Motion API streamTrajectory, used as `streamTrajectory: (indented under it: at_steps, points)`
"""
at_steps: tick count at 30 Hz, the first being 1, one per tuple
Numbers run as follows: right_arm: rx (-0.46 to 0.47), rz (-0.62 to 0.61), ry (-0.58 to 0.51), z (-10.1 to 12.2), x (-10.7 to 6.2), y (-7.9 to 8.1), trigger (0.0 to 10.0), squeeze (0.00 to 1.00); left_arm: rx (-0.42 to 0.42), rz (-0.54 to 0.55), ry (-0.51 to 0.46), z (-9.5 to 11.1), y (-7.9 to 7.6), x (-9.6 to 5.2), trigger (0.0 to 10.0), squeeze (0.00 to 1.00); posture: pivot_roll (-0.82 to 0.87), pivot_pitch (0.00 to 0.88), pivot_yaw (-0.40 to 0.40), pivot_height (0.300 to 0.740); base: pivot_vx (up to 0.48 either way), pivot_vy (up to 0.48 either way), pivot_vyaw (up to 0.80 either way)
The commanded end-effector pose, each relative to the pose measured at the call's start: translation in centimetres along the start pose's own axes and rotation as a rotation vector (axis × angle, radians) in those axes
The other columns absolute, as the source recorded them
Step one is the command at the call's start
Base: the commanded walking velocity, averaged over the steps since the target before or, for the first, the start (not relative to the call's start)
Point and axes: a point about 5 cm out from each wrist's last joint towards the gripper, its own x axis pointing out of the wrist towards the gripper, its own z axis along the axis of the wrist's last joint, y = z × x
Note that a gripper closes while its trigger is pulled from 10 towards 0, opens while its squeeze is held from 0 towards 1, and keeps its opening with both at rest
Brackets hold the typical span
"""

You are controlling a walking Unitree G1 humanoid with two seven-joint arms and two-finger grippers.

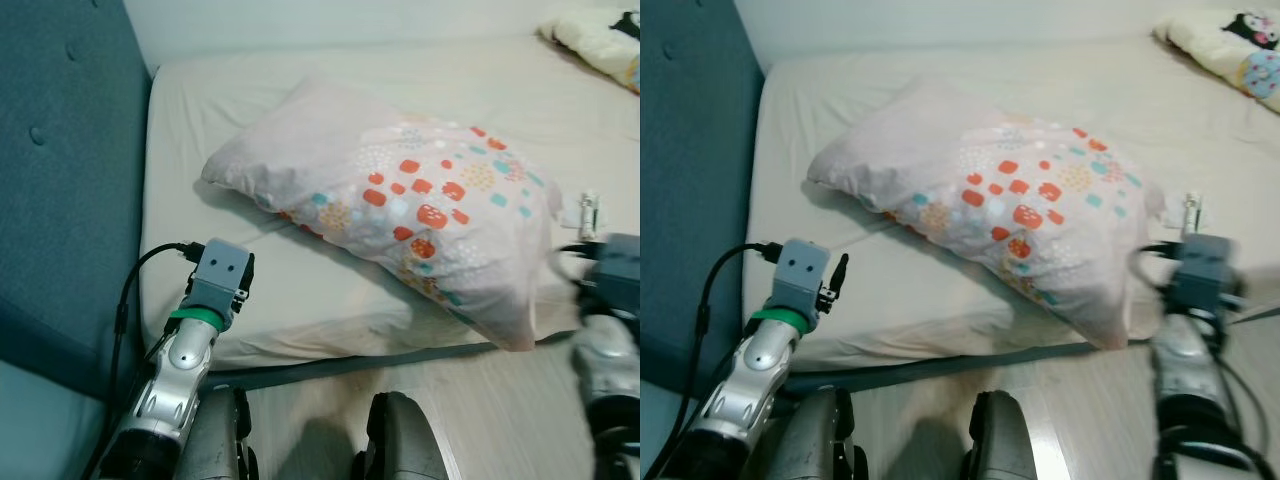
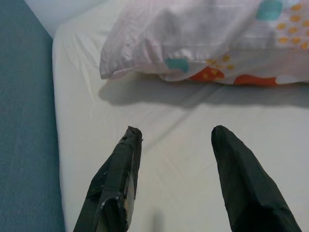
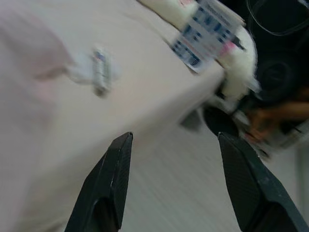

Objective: Clean up the room

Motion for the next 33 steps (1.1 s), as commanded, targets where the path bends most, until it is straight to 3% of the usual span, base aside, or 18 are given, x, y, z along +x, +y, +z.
streamTrajectory:
  at_steps: [1,2,4,13,15,18,19,21,22,23,24,25,26,27,30,31,32,33]
  points:
    - [-0.037,0.029,0.076,-1.4,-0.3,0.3,10.0,0.0,0.011,0.003,0.018,-0.3,0.3,-0.5,10.0,0.0,0.14,0.175,0.063,0.605,0.0,0.0,0.0]
    - [-0.037,0.029,0.076,-1.4,-0.3,0.3,10.0,0.0,0.011,0.003,0.018,-0.3,0.3,-0.5,10.0,0.0,0.14,0.175,0.063,0.605,0.0,0.0,0.0]
    - [-0.109,0.205,0.069,0.3,-0.1,2.9,10.0,0.0,0.042,0.04,0.055,-1.0,2.1,-2.3,10.0,0.0,0.18,0.245,0.07,0.605,0.0,0.0,0.0]
    - [-0.142,0.368,-0.017,3.2,-0.4,6.3,10.0,0.0,0.062,0.098,0.084,-1.2,3.8,-4.3,10.0,0.0,0.23,0.298,0.059,0.605,0.0,0.0,0.0]
    - [-0.142,0.368,-0.017,3.2,-0.4,6.3,10.0,0.0,0.062,0.098,0.084,-1.2,3.8,-4.3,10.0,0.0,0.23,0.298,0.059,0.605,0.0,0.0,0.0]
    - [-0.091,0.642,0.01,3.7,-3.5,12.0,10.0,0.0,0.072,0.138,0.088,-1.1,4.8,-5.1,10.0,0.0,0.26,0.309,0.046,0.605,0.0,0.0,0.0]
    - [-0.091,0.642,0.01,3.7,-3.5,12.0,10.0,0.0,0.072,0.138,0.088,-1.1,4.8,-5.1,10.0,0.0,0.26,0.309,0.046,0.605,0.0,0.0,0.0]
    - [-0.065,0.911,0.102,2.7,-7.2,15.9,10.0,0.0,0.072,0.153,0.08,-0.7,5.1,-5.1,10.0,0.0,0.28,0.295,0.041,0.605,0.0,0.0,0.0]
    - [-0.065,0.911,0.102,2.7,-7.2,15.9,10.0,0.0,0.072,0.153,0.08,-0.7,5.1,-5.1,10.0,0.0,0.28,0.295,0.041,0.605,0.0,0.0,0.0]
    - [-0.076,1.037,0.12,2.5,-9.0,17.5,10.0,0.0,0.07,0.16,0.074,-0.5,5.2,-4.9,10.0,0.0,0.28,0.287,0.04,0.605,0.0,0.0,0.0]
    - [-0.076,1.037,0.12,2.5,-9.0,17.5,10.0,0.0,0.07,0.16,0.074,-0.5,5.2,-4.9,10.0,0.0,0.28,0.287,0.04,0.605,0.0,0.0,0.0]
    - [-0.079,1.184,0.127,2.6,-11.0,19.2,10.0,0.0,0.068,0.165,0.071,-0.2,5.3,-4.8,10.0,0.0,0.27,0.274,0.037,0.605,0.0,0.0,0.0]
    - [-0.079,1.184,0.127,2.6,-11.0,19.2,10.0,0.0,0.068,0.165,0.071,-0.2,5.3,-4.8,10.0,0.0,0.27,0.274,0.037,0.605,0.0,0.0,0.0]
    - [-0.033,1.483,0.08,5.0,-15.3,22.5,10.0,0.0,0.066,0.177,0.056,0.3,5.7,-4.2,10.0,0.0,0.27,0.243,0.034,0.605,0.0,0.0,0.0]
    - [-0.033,1.483,0.08,5.0,-15.3,22.5,10.0,0.0,0.066,0.177,0.056,0.3,5.7,-4.2,10.0,0.0,0.27,0.243,0.034,0.605,0.0,0.0,0.0]
    - [-0.009,1.574,0.057,6.0,-16.6,23.4,10.0,0.0,0.064,0.181,0.053,0.5,5.8,-4.1,10.0,0.0,0.27,0.243,0.034,0.605,0.0,0.0,0.0]
    - [-0.009,1.574,0.057,6.0,-16.6,23.4,10.0,0.0,0.064,0.181,0.053,0.5,5.8,-4.1,10.0,0.0,0.27,0.243,0.034,0.605,0.0,0.0,0.0]
    - [0.104,1.708,-0.031,9.8,-18.4,24.7,10.0,0.0,0.06,0.185,0.038,1.0,5.9,-3.7,10.0,0.0,0.26,0.218,0.028,0.605,0.0,0.0,0.0]
